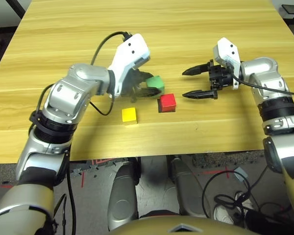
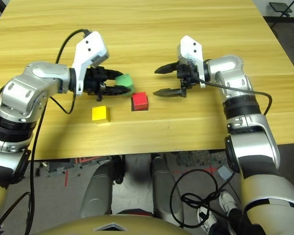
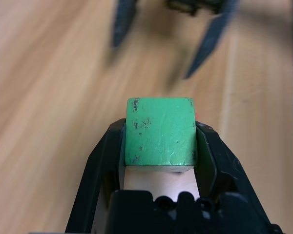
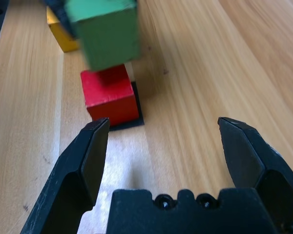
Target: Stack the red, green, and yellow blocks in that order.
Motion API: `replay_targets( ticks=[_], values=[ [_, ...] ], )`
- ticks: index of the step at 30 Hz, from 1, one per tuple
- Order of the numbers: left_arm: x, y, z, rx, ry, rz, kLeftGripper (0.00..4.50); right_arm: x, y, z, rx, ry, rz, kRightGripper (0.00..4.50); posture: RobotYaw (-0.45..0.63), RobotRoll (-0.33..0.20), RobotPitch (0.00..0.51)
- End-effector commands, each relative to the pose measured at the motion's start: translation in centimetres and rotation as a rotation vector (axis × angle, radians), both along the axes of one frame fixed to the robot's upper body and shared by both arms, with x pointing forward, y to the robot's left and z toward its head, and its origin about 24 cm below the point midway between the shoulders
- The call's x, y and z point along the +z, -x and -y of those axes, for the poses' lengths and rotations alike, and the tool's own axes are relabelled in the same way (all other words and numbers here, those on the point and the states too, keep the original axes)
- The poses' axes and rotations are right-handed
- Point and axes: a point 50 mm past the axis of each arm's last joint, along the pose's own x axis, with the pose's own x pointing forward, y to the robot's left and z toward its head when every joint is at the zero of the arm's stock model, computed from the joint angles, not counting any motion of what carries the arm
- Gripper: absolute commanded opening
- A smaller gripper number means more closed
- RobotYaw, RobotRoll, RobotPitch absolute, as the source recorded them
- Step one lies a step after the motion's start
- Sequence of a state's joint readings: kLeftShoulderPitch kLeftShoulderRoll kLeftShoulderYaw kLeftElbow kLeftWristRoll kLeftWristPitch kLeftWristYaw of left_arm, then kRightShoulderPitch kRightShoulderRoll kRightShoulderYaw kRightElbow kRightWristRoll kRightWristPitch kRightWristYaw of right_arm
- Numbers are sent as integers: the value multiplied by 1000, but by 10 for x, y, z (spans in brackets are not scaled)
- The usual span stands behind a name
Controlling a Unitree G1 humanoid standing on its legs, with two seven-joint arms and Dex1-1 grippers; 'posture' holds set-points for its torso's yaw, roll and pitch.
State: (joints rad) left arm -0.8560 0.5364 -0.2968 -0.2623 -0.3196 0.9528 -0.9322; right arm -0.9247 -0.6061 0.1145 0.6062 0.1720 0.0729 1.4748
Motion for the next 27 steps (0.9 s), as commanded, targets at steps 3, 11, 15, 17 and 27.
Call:
replay_targets(
  ticks=[3,11,15,17,27],
  values=[
    [-1,5,13,-46,-13,14,2058,0,5,7,-19,-4,5,4500,155,-22,278],
    [-6,2,14,-58,-19,21,2058,0,9,11,-18,-7,-2,4500,134,-24,277],
    [-9,0,13,-60,-24,22,2058,2,15,10,75,-32,-35,4500,130,-25,274],
    [-9,-1,13,-60,-27,25,2058,3,16,10,105,-35,-41,4500,127,-25,274],
    [-14,-2,9,-83,-65,46,2058,6,18,10,141,-59,-56,4500,124,-26,269]
  ],
)
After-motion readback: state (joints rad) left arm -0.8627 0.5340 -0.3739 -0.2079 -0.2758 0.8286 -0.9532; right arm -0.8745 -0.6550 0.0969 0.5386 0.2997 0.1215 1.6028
